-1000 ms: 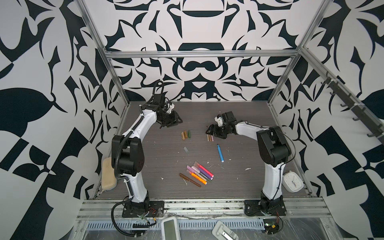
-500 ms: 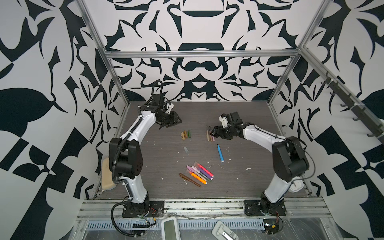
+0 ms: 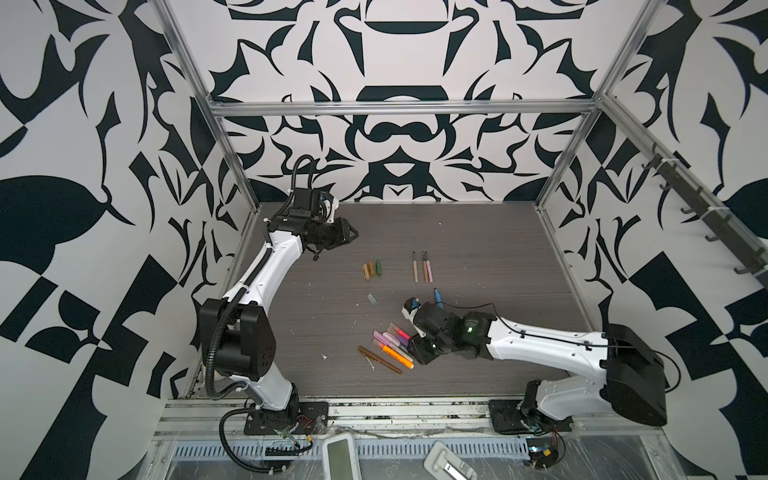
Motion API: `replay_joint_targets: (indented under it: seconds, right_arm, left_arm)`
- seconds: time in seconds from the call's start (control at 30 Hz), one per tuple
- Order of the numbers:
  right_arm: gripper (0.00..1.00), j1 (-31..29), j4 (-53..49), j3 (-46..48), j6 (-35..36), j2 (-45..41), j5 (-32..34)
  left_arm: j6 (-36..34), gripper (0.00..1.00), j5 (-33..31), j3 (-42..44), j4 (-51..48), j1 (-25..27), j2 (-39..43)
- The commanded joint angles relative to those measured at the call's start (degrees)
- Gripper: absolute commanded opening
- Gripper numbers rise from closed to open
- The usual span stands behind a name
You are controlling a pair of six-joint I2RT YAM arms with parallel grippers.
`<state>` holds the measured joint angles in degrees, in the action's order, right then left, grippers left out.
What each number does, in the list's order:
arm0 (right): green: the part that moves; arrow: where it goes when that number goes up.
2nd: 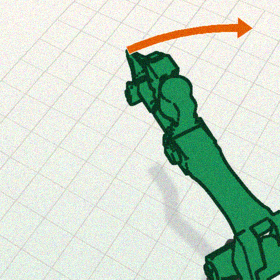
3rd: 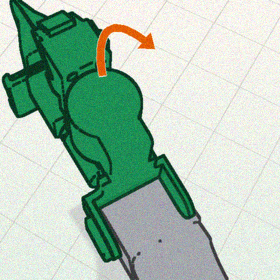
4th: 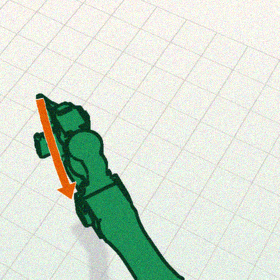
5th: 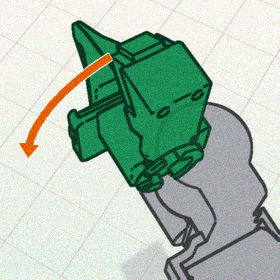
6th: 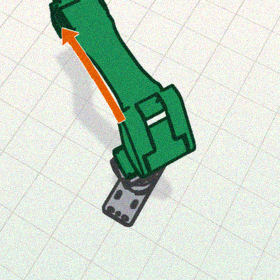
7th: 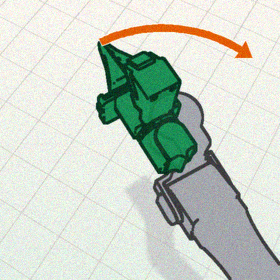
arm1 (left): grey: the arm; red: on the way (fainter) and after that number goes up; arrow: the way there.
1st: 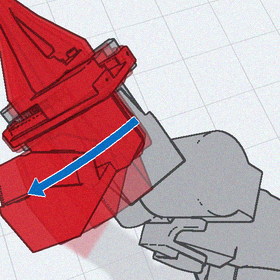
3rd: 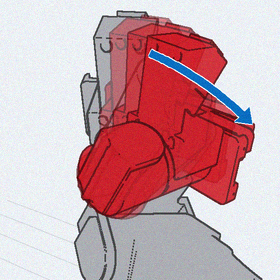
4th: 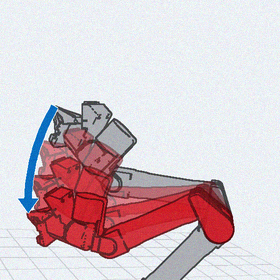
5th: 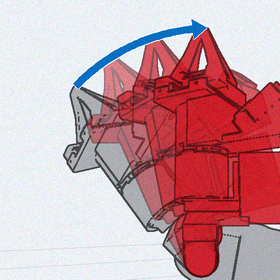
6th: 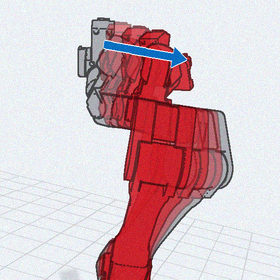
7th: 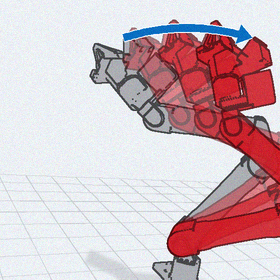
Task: Open the pen caps
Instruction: 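Move the right gripper down to the brown pen in the marker pile, then grasp the brown pen with the right gripper and lift it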
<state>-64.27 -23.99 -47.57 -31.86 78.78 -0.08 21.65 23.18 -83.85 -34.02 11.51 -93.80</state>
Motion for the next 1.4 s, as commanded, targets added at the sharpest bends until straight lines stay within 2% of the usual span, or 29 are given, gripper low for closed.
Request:
replay_joint_targets:
  seconds: [0.0, 0.2, 0.47, 1.13, 1.37]
  right_arm:
    - [0.41, -4.17, 1.09, -2.25, -2.51, 2.47, 4.21]
    - [0.38, -7.69, -0.58, -6.25, -2.90, 8.39, 5.41]
    - [0.36, -8.85, 1.03, -8.41, -1.41, 14.05, 1.40]
    - [0.35, -9.60, -3.83, -15.14, 1.71, 25.13, 3.76]
    - [0.13, -11.10, -5.38, -17.39, 4.04, 27.39, 4.74]
  left_arm:
    - [0.41, 0.41, -0.62, 0.44, 0.84, -0.35, 1.17]
    - [0.32, 0.41, -1.08, 0.58, 0.63, -0.35, 1.90]
    - [0.26, 0.41, -1.45, 0.67, 0.74, -0.35, 2.16]
    - [0.24, 0.41, -1.25, 0.34, 0.27, -0.39, 1.42]
    - [-0.87, 0.41, -3.07, 0.35, 0.53, -0.43, 1.21]
